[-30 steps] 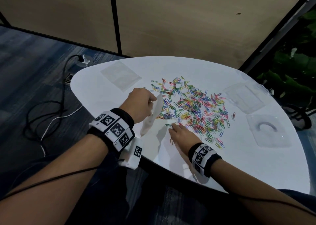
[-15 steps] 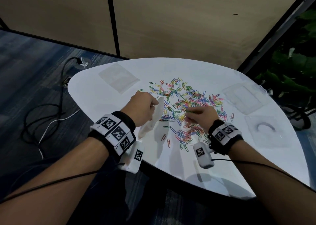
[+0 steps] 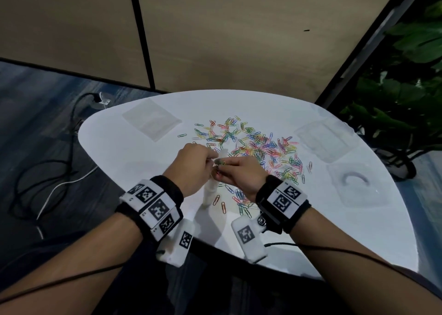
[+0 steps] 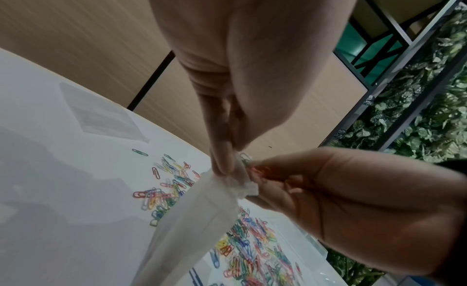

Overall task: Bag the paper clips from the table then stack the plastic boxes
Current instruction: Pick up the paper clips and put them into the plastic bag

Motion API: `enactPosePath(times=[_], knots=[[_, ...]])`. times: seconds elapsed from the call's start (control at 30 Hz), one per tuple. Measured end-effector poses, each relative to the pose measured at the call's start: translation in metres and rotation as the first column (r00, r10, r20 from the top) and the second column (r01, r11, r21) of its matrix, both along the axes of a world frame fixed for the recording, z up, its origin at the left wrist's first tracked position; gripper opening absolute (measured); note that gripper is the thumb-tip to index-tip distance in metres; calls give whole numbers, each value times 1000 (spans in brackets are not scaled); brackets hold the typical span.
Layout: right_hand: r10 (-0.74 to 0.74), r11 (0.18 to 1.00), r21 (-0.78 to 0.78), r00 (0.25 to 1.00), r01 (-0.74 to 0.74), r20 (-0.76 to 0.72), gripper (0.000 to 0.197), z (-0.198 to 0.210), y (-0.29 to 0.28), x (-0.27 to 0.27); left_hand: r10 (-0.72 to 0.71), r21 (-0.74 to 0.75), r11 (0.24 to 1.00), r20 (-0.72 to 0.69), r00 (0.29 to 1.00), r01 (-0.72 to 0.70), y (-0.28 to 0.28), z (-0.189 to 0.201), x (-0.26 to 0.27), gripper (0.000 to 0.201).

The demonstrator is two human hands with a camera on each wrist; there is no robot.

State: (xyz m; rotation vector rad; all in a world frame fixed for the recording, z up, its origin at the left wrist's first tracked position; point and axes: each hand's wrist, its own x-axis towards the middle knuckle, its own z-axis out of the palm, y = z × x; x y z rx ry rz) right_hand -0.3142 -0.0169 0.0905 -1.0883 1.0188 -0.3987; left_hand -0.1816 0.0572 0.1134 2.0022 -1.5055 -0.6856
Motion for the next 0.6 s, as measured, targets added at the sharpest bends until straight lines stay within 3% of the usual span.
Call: enactPosePath(times=[0.13, 0.23, 0.37, 0.47, 0.6], knots=[[97, 966, -218, 978, -138, -186, 22, 1, 1, 2, -59, -27, 998, 13, 998, 59, -2, -1, -4, 31], [102, 900, -358, 918, -250, -384, 15, 4, -3, 0, -56, -33, 998, -24, 998, 55, -4, -3, -6, 32], [87, 785, -469, 822, -405, -563, 32, 5, -5, 0, -75, -27, 997, -17, 997, 75, -5, -7, -7, 26], [104, 739, -490, 797, -463, -595, 19, 7, -3, 3, -66, -11, 998, -22, 998, 66, -5, -8, -5, 24], [113, 699, -518, 791, -493, -601, 23, 7, -4, 4, -45, -9, 999, -31, 999, 45, -4, -6, -2, 27]])
